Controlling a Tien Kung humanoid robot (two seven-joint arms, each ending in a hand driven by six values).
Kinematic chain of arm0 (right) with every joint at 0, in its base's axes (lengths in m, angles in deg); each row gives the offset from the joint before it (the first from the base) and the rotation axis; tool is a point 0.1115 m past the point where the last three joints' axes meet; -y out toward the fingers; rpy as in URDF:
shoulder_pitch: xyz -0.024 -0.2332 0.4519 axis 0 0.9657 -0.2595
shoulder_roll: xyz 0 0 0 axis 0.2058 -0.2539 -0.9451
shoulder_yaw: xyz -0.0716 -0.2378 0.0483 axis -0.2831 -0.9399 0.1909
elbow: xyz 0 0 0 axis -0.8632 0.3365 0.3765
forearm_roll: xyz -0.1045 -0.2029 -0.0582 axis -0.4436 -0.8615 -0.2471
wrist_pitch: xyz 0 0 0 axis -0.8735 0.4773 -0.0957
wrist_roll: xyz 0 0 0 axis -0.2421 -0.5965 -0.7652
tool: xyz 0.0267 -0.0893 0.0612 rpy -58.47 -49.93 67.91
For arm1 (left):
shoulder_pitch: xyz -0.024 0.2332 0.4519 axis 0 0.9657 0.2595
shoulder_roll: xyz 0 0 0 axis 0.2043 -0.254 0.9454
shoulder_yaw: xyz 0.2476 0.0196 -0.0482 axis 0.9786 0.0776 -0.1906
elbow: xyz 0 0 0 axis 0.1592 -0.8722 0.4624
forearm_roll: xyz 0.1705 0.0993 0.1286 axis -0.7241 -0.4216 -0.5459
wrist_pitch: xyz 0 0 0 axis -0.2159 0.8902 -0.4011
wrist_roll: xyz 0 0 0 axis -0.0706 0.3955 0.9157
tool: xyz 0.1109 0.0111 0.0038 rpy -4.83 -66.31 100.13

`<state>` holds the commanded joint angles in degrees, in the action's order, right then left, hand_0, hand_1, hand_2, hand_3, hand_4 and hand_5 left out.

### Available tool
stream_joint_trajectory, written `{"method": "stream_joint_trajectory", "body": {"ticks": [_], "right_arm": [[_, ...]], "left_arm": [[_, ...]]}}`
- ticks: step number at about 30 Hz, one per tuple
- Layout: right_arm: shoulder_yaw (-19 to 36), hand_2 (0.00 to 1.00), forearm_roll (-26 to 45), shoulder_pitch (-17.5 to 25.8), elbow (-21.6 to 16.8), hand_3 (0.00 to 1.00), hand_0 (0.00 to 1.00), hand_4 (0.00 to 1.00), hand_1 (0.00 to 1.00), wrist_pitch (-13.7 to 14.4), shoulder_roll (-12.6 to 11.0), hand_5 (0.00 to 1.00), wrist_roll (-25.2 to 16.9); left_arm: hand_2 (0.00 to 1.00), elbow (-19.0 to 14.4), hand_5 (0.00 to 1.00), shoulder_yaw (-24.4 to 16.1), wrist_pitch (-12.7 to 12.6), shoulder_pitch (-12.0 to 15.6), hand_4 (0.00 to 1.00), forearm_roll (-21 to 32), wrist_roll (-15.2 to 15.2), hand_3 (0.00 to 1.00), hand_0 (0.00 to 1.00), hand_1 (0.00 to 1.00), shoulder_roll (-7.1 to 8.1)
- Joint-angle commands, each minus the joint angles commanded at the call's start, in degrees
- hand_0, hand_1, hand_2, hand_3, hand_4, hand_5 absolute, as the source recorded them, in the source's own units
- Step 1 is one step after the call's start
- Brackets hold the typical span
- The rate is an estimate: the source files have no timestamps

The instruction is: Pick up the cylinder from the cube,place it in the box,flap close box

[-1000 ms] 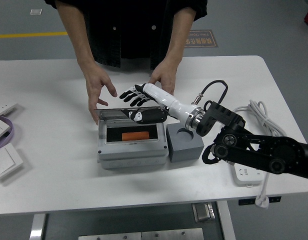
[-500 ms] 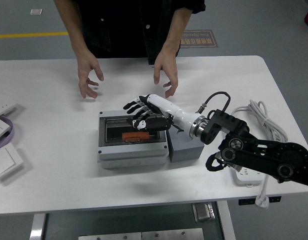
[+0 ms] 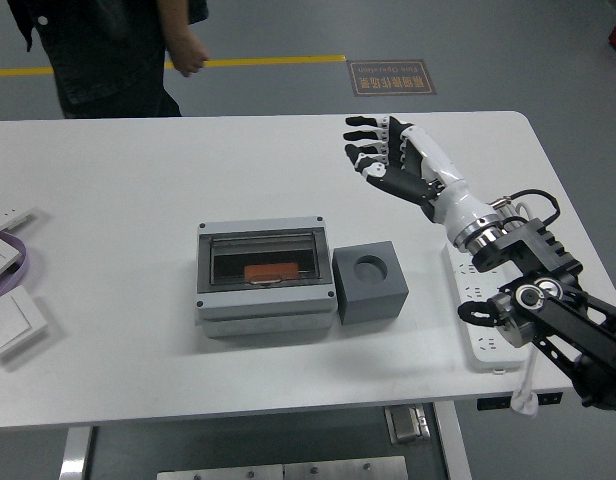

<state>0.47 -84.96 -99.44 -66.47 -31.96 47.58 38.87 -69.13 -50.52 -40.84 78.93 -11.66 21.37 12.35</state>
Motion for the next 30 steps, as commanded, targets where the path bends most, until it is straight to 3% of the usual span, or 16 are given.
{"method": "stream_joint_trajectory", "body": {"ticks": [4, 12, 30], "right_arm": [[6.9, 0.679, -1.1, 4.0, 2.2, 0.678, 0.592, 0.614, 0.633, 0.2, -0.4, 0.299, -0.5], [17.2, 0.674, -1.9, 6.5, 5.4, 0.669, 0.595, 0.609, 0.632, 0.0, -0.1, 0.308, -1.6], [22.0, 0.671, -2.8, 7.3, 7.2, 0.667, 0.6, 0.599, 0.633, 0.3, 0.0, 0.284, -2.7]], "left_arm": [[0.607, 0.3, 0.294, 0.1, 0.3, -0.2, 0.743, 0.5, -0.3, 0.654, 0.623, 0.594, 0.16], [0.607, 0.5, 0.294, 0.6, 0.4, 0.3, 0.744, 1.5, 0.1, 0.655, 0.623, 0.595, 0.29], [0.609, 0.5, 0.295, -0.5, 0.3, 0.3, 0.745, 1.0, 0.0, 0.655, 0.624, 0.596, 0.47]]}}
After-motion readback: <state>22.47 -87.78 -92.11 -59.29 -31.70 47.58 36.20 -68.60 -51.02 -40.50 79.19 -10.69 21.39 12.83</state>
